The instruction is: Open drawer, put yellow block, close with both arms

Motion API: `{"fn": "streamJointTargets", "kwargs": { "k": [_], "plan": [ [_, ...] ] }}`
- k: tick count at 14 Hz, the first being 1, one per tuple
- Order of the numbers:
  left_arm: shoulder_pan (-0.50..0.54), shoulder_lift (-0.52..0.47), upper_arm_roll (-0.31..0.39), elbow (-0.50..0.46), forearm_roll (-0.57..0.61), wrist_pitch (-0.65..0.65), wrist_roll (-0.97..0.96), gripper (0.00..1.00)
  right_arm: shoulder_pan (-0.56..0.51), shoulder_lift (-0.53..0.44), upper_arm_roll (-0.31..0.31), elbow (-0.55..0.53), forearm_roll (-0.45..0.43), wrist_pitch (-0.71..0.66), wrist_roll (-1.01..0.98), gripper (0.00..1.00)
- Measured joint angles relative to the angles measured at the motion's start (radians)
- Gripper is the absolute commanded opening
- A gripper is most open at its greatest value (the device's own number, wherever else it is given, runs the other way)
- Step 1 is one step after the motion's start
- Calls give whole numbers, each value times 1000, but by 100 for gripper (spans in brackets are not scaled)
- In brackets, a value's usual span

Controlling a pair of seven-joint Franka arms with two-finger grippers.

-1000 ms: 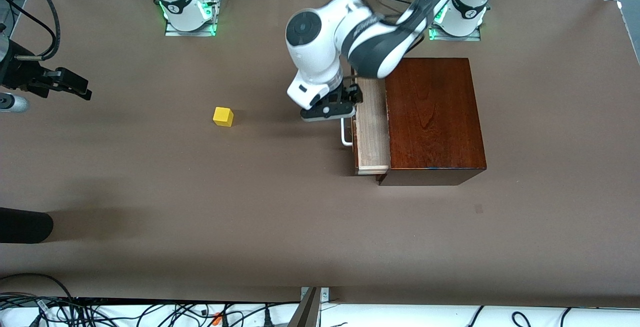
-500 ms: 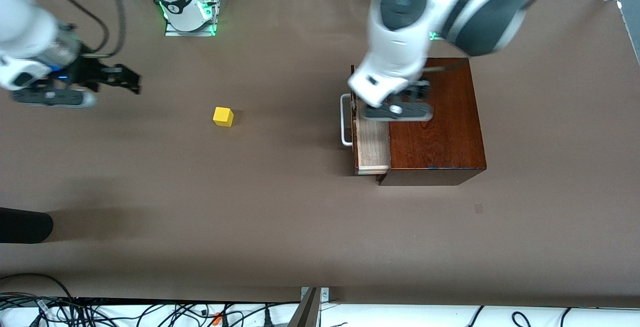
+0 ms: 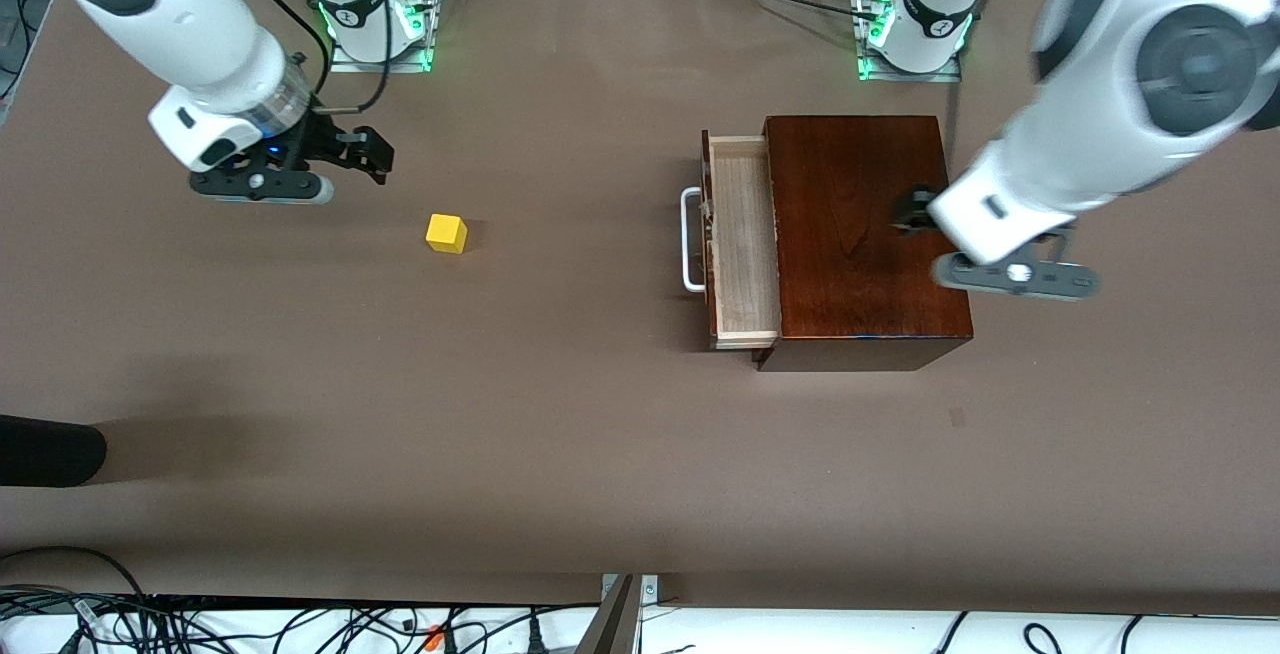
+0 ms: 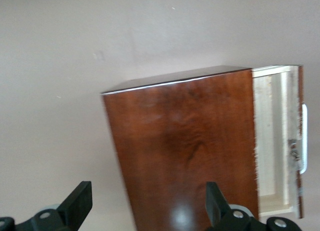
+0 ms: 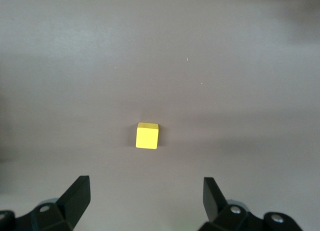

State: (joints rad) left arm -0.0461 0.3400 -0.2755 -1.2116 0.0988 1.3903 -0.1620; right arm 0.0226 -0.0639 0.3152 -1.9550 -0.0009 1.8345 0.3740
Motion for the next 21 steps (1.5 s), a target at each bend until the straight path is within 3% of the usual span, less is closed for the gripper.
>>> {"fn": "streamJointTargets", "kwargs": {
  "k": [2,4,6,8,14,17,21],
  "plan": [
    [-9,-70,84,-55,-38,43,33,100,0,-35,6,-132,0,119,41,100],
    [-15,-174,153,-209,-87,190,40,100,0,-36,29,-225,0,220,128,100],
    [-15,-261,183,-364,-98,299,56,100,0,-18,56,-285,0,317,205,100],
    [-16,-306,185,-432,-98,306,88,100,0,15,64,-335,0,418,241,100],
    [-15,-319,197,-452,-95,276,112,100,0,187,83,-462,0,726,291,100],
    [-12,-319,198,-453,-95,258,112,100,0,254,86,-465,0,777,291,100],
    [-8,-319,200,-453,-94,251,112,100,0,263,86,-463,-38,783,291,100]
  ]
}}
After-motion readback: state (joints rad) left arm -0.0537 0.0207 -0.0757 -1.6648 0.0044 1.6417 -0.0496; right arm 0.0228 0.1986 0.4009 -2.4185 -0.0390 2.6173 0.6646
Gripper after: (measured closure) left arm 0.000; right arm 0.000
